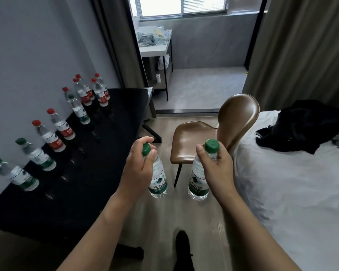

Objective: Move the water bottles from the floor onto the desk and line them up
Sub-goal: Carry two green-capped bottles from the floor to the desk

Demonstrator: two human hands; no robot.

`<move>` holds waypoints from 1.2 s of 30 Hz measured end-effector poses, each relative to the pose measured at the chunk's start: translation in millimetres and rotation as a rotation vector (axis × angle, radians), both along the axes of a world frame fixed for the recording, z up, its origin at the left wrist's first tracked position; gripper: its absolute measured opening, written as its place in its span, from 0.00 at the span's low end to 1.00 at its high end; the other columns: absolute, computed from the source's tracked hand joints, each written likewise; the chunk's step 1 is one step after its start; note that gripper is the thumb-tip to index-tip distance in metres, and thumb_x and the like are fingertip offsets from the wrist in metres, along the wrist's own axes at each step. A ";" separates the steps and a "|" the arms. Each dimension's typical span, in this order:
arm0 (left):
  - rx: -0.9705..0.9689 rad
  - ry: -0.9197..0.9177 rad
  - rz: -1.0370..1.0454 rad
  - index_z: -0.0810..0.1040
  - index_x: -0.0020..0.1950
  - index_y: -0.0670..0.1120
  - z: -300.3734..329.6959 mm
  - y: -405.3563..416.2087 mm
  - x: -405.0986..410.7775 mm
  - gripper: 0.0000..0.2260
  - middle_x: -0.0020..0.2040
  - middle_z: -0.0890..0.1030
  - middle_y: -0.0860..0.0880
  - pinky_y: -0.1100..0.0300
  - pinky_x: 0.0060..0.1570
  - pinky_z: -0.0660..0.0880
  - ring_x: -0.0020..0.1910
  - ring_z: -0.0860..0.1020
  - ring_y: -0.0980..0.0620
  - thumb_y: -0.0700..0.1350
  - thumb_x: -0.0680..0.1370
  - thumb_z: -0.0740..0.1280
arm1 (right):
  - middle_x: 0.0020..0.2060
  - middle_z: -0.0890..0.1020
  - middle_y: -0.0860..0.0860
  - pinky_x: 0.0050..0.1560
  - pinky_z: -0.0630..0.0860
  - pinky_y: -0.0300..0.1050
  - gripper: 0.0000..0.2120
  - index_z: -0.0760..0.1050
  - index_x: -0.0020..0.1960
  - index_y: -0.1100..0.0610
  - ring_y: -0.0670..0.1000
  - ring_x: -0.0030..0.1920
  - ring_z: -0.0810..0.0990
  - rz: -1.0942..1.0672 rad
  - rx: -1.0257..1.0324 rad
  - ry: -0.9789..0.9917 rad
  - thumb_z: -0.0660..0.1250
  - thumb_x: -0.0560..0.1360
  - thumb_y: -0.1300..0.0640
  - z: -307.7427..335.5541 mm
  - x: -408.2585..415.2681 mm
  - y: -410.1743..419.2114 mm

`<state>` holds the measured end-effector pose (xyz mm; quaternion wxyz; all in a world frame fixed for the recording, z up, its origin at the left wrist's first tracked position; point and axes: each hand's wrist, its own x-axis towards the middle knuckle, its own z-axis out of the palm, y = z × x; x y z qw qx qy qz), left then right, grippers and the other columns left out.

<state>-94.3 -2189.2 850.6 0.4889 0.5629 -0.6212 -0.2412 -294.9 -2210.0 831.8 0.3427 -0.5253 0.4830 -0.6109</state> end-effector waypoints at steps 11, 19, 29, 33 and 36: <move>0.000 -0.034 0.020 0.72 0.63 0.47 -3.5 -219.7 -0.4 0.10 0.51 0.78 0.51 0.49 0.55 0.76 0.53 0.78 0.50 0.41 0.82 0.63 | 0.36 0.80 0.38 0.41 0.71 0.29 0.06 0.76 0.42 0.49 0.37 0.37 0.77 0.045 0.010 0.069 0.72 0.76 0.53 5.3 2.3 -219.2; -0.009 -0.036 0.038 0.72 0.63 0.50 7.5 -344.6 1.5 0.10 0.52 0.78 0.51 0.52 0.55 0.76 0.53 0.78 0.53 0.41 0.82 0.63 | 0.38 0.82 0.44 0.41 0.73 0.30 0.05 0.76 0.43 0.49 0.42 0.39 0.79 0.082 0.046 0.016 0.72 0.76 0.53 6.5 3.0 -345.7; 0.050 -0.046 0.176 0.72 0.62 0.55 4.2 -482.2 12.0 0.11 0.53 0.78 0.54 0.50 0.56 0.76 0.54 0.78 0.54 0.42 0.82 0.64 | 0.37 0.81 0.48 0.43 0.76 0.45 0.08 0.76 0.43 0.51 0.50 0.40 0.80 0.205 0.086 0.039 0.71 0.75 0.48 -0.7 22.7 -519.1; 0.058 -0.006 0.242 0.72 0.62 0.55 2.3 -515.4 24.8 0.12 0.53 0.79 0.53 0.48 0.58 0.76 0.54 0.78 0.53 0.41 0.82 0.64 | 0.36 0.80 0.45 0.41 0.74 0.37 0.07 0.75 0.42 0.48 0.46 0.38 0.78 0.229 0.077 0.032 0.71 0.75 0.48 -2.7 38.5 -565.4; 0.068 0.008 0.280 0.72 0.62 0.55 -2.2 -531.1 37.7 0.12 0.53 0.79 0.54 0.50 0.58 0.76 0.54 0.78 0.54 0.41 0.82 0.64 | 0.37 0.81 0.47 0.42 0.75 0.39 0.08 0.76 0.43 0.49 0.47 0.39 0.79 0.263 0.101 0.035 0.71 0.75 0.47 -9.8 54.0 -587.8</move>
